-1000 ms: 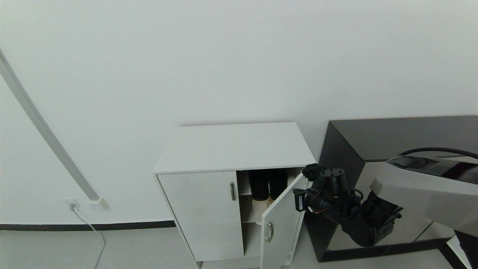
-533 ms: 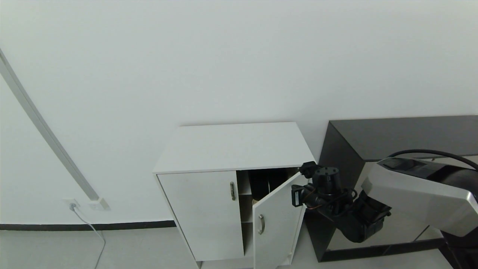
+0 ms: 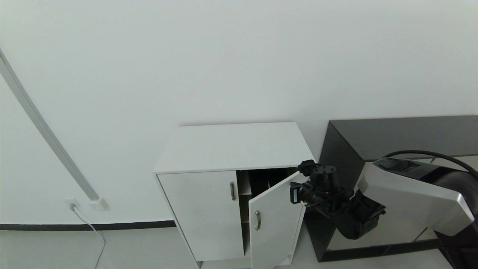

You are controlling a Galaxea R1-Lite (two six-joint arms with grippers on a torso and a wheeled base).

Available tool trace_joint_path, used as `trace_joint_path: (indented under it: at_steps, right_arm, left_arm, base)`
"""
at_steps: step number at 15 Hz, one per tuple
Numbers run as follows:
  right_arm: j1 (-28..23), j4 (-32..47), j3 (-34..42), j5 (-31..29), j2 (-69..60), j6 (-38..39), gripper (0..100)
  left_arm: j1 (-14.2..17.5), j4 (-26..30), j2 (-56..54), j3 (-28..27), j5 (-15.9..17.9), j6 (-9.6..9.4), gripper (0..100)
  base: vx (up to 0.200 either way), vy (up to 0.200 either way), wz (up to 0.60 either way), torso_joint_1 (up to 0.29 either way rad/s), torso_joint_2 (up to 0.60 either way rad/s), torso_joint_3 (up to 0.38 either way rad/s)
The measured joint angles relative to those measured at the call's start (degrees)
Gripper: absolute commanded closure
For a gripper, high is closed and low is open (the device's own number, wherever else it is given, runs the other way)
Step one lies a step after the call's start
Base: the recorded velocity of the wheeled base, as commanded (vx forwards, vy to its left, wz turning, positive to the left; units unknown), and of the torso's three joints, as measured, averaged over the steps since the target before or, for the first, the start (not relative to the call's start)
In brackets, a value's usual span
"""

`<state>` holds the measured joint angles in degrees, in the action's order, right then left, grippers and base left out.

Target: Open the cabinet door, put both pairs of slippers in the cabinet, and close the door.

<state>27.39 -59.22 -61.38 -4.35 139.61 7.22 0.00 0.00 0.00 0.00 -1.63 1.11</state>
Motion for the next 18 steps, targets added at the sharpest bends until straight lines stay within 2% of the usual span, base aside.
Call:
trace_joint_path:
  at_steps: [3, 8, 18]
  right_arm:
    - [-0.13, -0.01, -2.34, -4.35, 1.18, 0.0, 100]
    - [-0.09, -0.23, -4.72, -4.84, 2.89, 0.13, 100]
    - [-0.05, -0.34, -9.86, -9.92, 6.23, 0.09, 100]
  left_arm:
    - [0.0, 0.0, 0.02, 0.0, 0.0, 0.01, 100]
    - [0.0, 0.0, 0.05, 0.0, 0.0, 0.01, 100]
    - [0.0, 0.0, 0.07, 0.0, 0.0, 0.01, 100]
  base:
    - [0.0, 0.0, 0.0, 0.0, 0.0, 0.0]
    - [0.0, 0.0, 0.0, 0.0, 0.0, 0.0]
    - [0.0, 0.0, 0.0, 0.0, 0.0, 0.0]
